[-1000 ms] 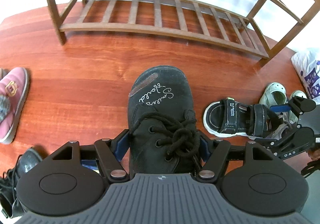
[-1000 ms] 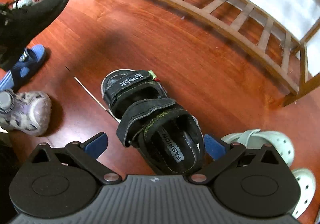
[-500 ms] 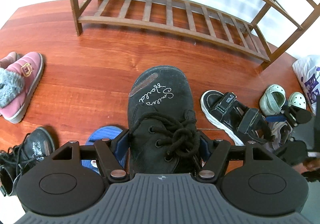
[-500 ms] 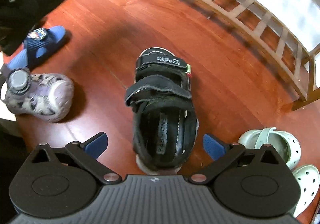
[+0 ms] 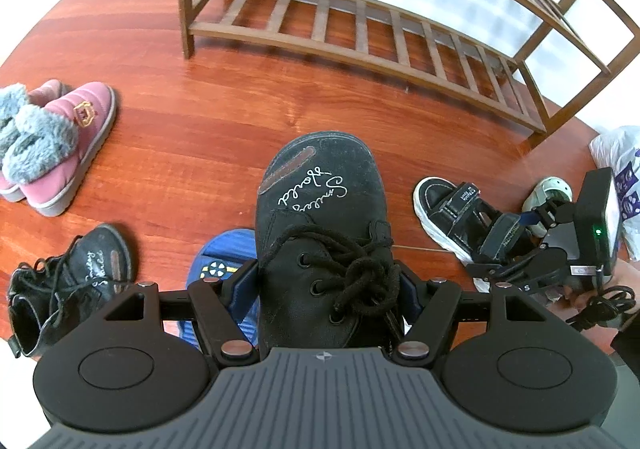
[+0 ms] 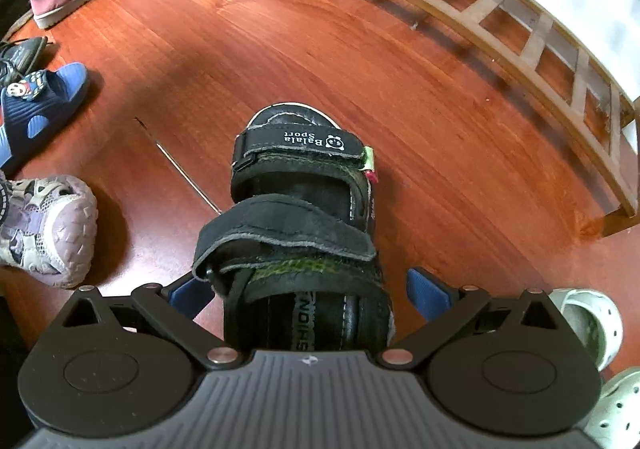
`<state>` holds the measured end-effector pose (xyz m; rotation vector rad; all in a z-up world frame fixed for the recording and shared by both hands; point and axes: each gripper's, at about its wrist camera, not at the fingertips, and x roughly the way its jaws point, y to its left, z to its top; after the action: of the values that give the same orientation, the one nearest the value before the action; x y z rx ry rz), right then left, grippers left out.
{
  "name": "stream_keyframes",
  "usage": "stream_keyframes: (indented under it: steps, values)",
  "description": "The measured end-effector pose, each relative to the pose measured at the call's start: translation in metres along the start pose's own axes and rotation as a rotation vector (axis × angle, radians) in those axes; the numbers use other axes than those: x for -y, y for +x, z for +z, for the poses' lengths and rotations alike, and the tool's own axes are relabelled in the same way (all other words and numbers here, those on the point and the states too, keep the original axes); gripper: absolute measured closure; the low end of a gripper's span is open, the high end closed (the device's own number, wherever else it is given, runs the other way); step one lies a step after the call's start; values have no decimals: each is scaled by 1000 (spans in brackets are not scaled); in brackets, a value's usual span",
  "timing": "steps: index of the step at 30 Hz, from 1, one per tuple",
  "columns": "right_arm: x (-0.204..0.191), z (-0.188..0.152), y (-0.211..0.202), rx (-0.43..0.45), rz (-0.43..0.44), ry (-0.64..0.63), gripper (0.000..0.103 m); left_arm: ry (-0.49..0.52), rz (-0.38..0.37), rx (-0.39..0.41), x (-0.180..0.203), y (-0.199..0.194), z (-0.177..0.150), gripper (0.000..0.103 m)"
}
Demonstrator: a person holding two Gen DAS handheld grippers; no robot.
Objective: Organize scattered shoes
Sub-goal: 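Carry the black lace-up shoe with the left tool while the right tool carries the black sandal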
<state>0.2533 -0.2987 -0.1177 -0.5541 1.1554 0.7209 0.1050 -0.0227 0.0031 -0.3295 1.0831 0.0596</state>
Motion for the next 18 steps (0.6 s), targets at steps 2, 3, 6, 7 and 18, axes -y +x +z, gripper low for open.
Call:
stream_keyframes:
  steps: [2, 3, 6, 7, 18]
  values:
    - [0, 1, 4, -3, -1, 7, 6, -5, 3, -1, -1, -1, -1, 33]
    - [1, 1, 6, -5, -3, 11, 8, -9, 6, -3, -3, -2, -2, 33]
    - [1, 1, 12, -16, -5, 26, 18, -21, 12, -10, -8, -3, -4, 33]
    - [1, 0, 14, -18, -3, 34, 19, -26, 15, -13, -11, -4, -6, 33]
    - [2, 0, 7, 1, -15, 139, 31, -57, 13, -33, -31, -6, -16, 33]
